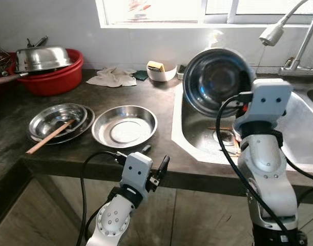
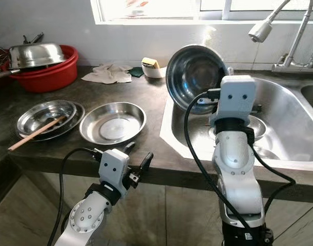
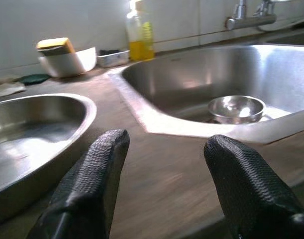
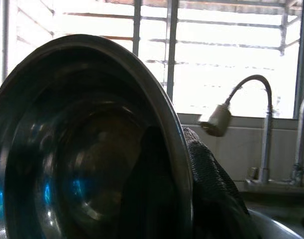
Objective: Kitchen organization
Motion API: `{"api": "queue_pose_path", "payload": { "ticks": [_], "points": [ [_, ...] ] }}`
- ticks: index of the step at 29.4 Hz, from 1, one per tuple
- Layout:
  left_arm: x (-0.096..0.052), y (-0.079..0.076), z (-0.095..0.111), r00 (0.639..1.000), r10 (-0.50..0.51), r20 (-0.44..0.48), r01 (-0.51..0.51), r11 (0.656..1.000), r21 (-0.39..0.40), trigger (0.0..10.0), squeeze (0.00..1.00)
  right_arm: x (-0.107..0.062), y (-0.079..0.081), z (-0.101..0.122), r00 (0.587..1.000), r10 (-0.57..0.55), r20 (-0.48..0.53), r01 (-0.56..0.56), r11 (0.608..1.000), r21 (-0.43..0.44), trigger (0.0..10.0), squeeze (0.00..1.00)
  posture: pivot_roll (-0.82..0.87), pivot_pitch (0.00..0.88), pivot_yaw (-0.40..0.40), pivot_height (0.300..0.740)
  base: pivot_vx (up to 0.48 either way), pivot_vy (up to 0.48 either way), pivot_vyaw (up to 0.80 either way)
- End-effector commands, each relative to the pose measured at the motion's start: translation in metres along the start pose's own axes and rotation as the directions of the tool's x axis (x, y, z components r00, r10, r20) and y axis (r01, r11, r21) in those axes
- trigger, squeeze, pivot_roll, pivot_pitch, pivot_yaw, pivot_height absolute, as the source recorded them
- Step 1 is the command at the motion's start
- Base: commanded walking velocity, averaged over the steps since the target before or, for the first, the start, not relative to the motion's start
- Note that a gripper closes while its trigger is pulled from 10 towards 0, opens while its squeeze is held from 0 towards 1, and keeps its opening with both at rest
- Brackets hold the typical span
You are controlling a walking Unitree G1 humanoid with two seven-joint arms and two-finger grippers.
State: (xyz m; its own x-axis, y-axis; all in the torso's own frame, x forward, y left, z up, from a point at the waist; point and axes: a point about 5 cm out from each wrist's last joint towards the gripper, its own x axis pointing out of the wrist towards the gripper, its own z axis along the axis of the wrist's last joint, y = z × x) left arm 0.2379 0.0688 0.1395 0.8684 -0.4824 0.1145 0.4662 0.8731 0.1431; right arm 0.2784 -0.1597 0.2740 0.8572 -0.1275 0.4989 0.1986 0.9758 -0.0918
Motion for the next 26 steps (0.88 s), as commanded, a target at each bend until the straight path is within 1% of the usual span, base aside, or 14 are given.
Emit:
{"api": "queue_pose_path", "payload": {
  "ticks": [1,5,9,13,16,17,18,19,20,21,22,24,26],
  "points": [
    [0.000,-0.001,-0.001,1.000,-0.008,0.002,0.007,1.000,0.010,10.0,0.00,0.002,-0.003,0.004,1.000,-0.010,0.023,0.010,1.000,0.005,10.0,0.00,-0.05,0.022,0.017,0.740,0.000,-0.458,0.00],
    [-0.001,-0.002,-0.001,1.000,-0.009,0.002,0.009,1.000,0.008,10.0,0.00,0.002,-0.002,0.001,1.000,-0.001,0.006,0.001,1.000,0.022,10.0,0.00,-0.05,0.021,0.015,0.740,0.000,-0.450,0.00],
    [-0.001,-0.002,-0.001,1.000,-0.012,0.004,0.011,1.000,0.011,10.0,0.00,0.002,-0.001,0.000,1.000,0.023,-0.007,-0.022,0.999,0.030,10.0,0.00,-0.05,0.019,0.016,0.740,0.290,-0.379,0.00],
    [-0.001,-0.002,-0.001,1.000,-0.012,0.008,0.012,1.000,0.005,10.0,0.00,0.007,-0.003,-0.002,0.999,0.040,-0.028,-0.039,0.999,0.026,10.0,0.00,-0.05,0.015,0.012,0.740,0.366,-0.307,0.00],
    [-0.001,-0.003,-0.001,1.000,-0.010,0.007,0.010,1.000,-0.015,10.0,0.00,0.015,-0.007,-0.009,0.995,0.046,-0.090,-0.045,0.999,0.010,10.0,0.00,-0.05,0.013,0.009,0.740,0.416,-0.167,0.00],
    [-0.001,-0.003,-0.002,1.000,-0.006,0.001,0.006,0.999,-0.033,10.0,0.00,0.019,-0.010,-0.014,0.989,0.047,-0.138,-0.050,0.999,-0.018,10.0,0.00,-0.05,0.013,0.009,0.740,0.000,0.000,0.00],
    [-0.001,-0.002,-0.003,1.000,-0.002,-0.004,0.002,0.999,-0.033,10.0,0.00,0.021,-0.012,-0.016,0.986,0.051,-0.161,-0.056,0.998,-0.029,10.0,0.00,-0.05,0.013,0.008,0.740,0.000,0.000,0.00],
    [-0.001,-0.002,-0.003,1.000,-0.002,-0.004,0.002,0.999,-0.033,10.0,0.00,0.021,-0.012,-0.016,0.986,0.051,-0.161,-0.056,0.998,-0.029,10.0,0.00,-0.05,0.013,0.008,0.740,0.000,0.000,0.00],
    [-0.001,-0.002,-0.003,1.000,0.002,-0.008,-0.002,0.999,-0.032,10.0,0.00,0.025,-0.013,-0.020,0.975,0.074,-0.209,-0.084,0.996,-0.042,10.0,0.00,-0.05,0.013,0.008,0.740,0.000,0.000,0.00],
    [-0.001,-0.002,-0.004,1.000,0.001,-0.009,-0.002,1.000,-0.031,10.0,0.00,0.028,-0.013,-0.025,0.964,0.091,-0.250,-0.103,0.994,-0.033,10.0,0.00,-0.05,0.012,0.006,0.740,0.000,0.000,0.00],
    [-0.002,-0.002,-0.004,1.000,0.001,-0.009,-0.002,0.999,-0.032,10.0,0.00,0.029,-0.014,-0.027,0.958,0.097,-0.269,-0.110,0.993,-0.034,10.0,0.00,-0.05,0.012,0.006,0.740,0.000,0.000,0.00],
    [-0.002,-0.002,-0.005,1.000,0.002,-0.010,-0.002,0.999,-0.032,10.0,0.00,0.032,-0.013,-0.032,0.946,0.125,-0.300,-0.131,0.991,0.001,10.0,0.00,-0.05,0.009,0.004,0.740,0.000,0.000,0.00],
    [-0.002,-0.003,-0.005,1.000,-0.001,-0.009,0.001,0.999,-0.033,10.0,0.00,0.036,-0.011,-0.037,0.924,0.162,-0.347,-0.164,0.986,0.023,10.0,0.00,-0.05,0.010,0.000,0.740,0.000,0.000,0.00]
  ]
}}
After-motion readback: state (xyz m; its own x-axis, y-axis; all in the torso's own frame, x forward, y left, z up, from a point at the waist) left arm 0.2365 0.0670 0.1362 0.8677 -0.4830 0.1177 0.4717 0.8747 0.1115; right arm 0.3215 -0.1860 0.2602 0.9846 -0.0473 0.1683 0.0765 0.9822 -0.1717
